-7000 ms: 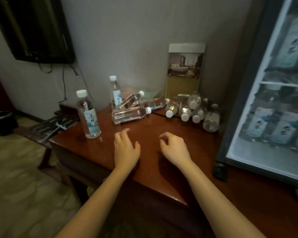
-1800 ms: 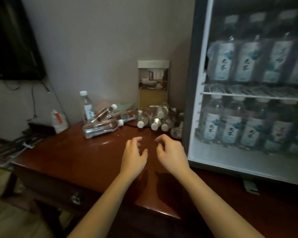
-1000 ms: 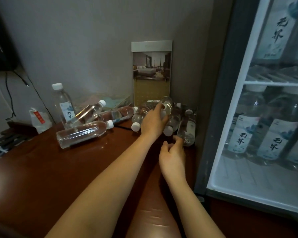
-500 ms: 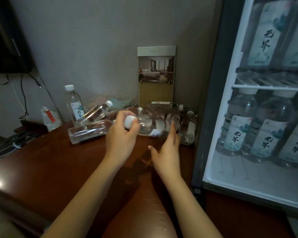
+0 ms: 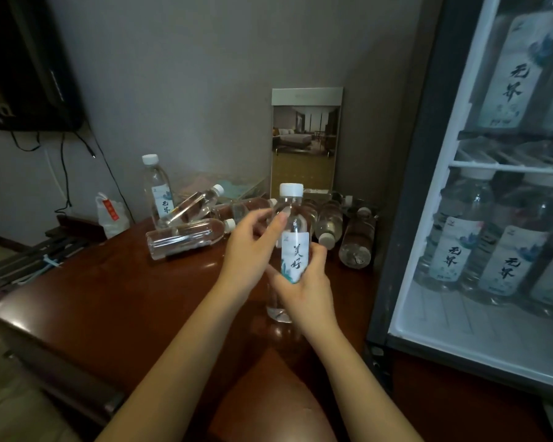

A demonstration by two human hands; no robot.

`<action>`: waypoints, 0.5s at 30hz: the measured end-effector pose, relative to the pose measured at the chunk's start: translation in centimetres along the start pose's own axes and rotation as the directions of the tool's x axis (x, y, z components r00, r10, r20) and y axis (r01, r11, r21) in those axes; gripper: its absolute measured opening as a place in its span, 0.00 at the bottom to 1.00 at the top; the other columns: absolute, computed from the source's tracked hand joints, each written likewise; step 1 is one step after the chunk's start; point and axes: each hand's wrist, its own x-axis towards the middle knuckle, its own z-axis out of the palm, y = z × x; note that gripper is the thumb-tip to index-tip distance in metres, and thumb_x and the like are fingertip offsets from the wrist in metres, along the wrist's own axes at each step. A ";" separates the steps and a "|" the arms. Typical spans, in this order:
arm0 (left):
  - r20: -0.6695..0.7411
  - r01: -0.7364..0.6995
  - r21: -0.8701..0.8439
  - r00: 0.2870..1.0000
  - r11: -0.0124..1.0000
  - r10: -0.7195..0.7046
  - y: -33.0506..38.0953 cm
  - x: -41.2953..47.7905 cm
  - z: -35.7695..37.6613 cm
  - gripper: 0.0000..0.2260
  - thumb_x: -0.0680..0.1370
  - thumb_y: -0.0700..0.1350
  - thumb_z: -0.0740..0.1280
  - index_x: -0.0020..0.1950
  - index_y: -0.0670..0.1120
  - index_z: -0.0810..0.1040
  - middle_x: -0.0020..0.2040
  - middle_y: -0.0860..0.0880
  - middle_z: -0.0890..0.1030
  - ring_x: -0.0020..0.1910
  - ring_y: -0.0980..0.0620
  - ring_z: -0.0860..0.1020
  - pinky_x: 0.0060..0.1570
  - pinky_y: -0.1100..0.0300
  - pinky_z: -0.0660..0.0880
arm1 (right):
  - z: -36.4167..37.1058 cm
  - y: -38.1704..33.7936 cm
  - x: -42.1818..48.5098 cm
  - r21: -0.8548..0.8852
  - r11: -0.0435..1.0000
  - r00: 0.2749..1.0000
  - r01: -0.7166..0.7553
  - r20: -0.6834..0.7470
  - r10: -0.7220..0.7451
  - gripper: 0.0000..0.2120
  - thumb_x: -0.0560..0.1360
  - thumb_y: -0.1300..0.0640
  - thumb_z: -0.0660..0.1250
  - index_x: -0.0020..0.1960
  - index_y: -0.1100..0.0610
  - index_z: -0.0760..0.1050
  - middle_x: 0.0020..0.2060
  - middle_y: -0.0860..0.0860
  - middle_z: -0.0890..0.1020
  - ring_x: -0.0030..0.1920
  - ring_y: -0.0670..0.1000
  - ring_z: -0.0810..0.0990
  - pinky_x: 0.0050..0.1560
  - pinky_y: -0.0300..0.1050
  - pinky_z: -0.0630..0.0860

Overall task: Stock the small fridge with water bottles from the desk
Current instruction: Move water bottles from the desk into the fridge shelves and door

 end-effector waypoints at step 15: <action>0.155 0.274 -0.156 0.956 0.949 -0.250 0.0 -5.3 -1.6 0.09 0.79 0.43 0.63 0.57 0.45 0.78 0.46 0.50 0.83 0.39 0.62 0.81 0.35 0.71 0.74 | -0.5 -1.8 -2.7 -0.096 0.995 0.996 -0.028 0.076 0.036 0.26 0.67 0.49 0.72 0.57 0.48 0.59 0.54 0.52 0.79 0.53 0.56 0.79 0.53 0.57 0.76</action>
